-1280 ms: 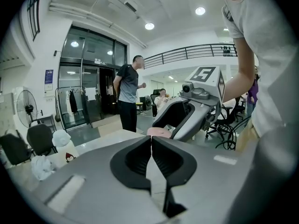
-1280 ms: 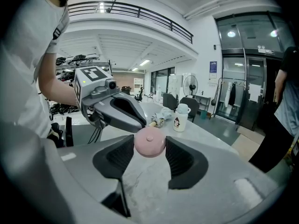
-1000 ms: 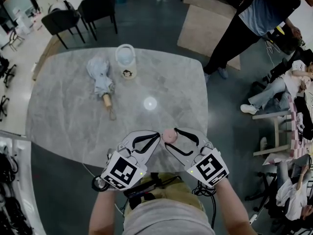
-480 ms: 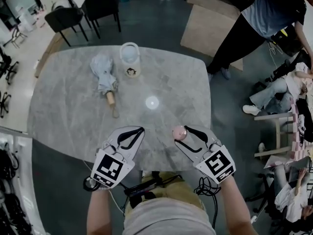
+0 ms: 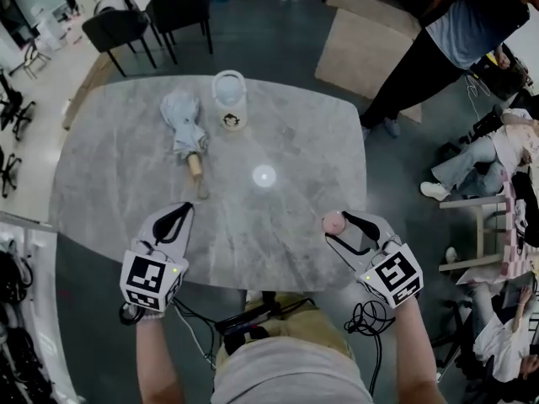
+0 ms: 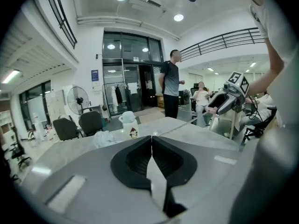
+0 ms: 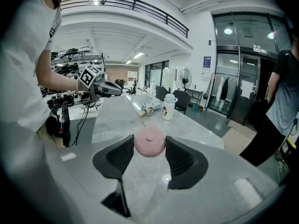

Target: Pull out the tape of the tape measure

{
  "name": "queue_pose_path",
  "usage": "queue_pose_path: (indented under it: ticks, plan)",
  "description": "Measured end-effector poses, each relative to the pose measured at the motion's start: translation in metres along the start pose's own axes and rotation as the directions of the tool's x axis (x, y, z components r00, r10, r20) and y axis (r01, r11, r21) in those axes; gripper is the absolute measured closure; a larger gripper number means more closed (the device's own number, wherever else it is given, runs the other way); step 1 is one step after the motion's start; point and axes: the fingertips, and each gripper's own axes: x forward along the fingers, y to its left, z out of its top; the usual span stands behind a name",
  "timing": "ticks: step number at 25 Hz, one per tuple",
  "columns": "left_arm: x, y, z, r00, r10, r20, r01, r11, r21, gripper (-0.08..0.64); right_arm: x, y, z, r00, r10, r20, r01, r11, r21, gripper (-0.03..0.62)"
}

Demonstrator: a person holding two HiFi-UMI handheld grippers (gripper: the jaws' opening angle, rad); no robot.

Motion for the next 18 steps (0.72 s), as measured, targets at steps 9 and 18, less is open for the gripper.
queue_pose_path:
  ticks: [9, 18]
  plan:
    - [-0.055, 0.09, -0.031, 0.962, 0.268, -0.051, -0.271, 0.961, -0.058, 0.538, -0.01, -0.019, -0.016, 0.999, -0.032, -0.021, 0.032, 0.999, 0.02, 0.379]
    - [-0.115, 0.17, -0.045, 0.876, 0.476, -0.08, -0.482, 0.872, -0.08, 0.537, -0.022, -0.035, -0.03, 0.997, -0.073, -0.037, 0.075, 0.996, 0.044, 0.379]
